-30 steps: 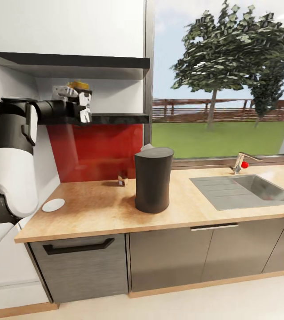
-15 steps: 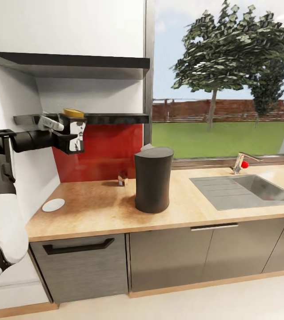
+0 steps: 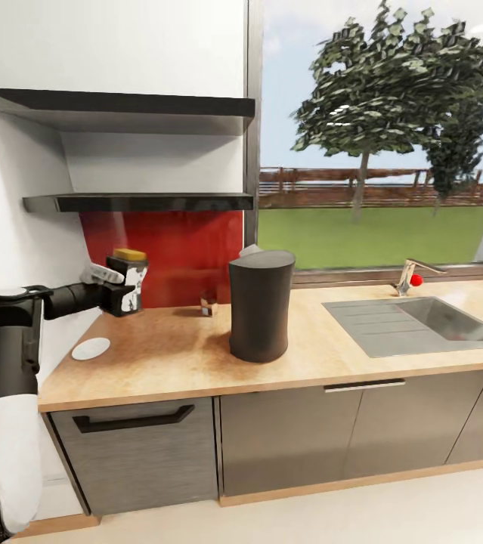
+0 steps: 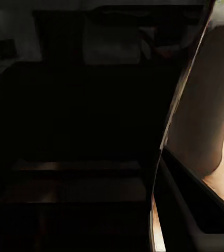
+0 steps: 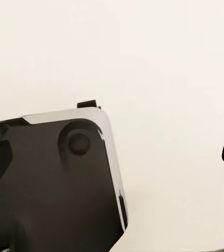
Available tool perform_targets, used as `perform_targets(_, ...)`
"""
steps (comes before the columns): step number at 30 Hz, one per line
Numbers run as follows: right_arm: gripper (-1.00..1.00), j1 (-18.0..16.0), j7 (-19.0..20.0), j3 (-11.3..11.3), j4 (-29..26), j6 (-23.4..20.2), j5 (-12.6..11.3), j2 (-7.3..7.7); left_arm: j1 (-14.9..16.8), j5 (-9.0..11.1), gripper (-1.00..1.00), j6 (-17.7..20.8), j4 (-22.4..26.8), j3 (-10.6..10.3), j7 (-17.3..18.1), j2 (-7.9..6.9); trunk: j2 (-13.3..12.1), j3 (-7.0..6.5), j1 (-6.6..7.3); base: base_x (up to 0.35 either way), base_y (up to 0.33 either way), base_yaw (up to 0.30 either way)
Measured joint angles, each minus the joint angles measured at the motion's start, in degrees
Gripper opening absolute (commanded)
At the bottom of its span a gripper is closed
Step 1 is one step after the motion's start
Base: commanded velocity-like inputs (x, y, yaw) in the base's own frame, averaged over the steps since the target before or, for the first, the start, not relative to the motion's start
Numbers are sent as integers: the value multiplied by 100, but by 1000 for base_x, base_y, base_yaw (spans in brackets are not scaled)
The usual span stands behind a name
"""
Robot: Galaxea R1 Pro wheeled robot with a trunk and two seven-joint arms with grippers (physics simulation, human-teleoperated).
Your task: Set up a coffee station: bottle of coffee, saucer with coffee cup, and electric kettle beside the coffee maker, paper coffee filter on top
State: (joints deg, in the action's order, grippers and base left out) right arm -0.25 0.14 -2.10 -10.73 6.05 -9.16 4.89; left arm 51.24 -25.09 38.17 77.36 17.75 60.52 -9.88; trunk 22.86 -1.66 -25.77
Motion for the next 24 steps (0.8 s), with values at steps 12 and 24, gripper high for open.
perform_targets(12, 100, 0, 3, 8, -47, 9, 0, -32, -584, 121, -100, -1176, -403, -2, -2767, 941, 0, 0, 0, 0, 0, 0)
perform_targets(24, 100, 0, -5, 1, -47, 17, 0, -134, -670, 500, -100, -3013, -2272, -36, -4523, 1033, -2, -1, -1, 0, 0, -11)
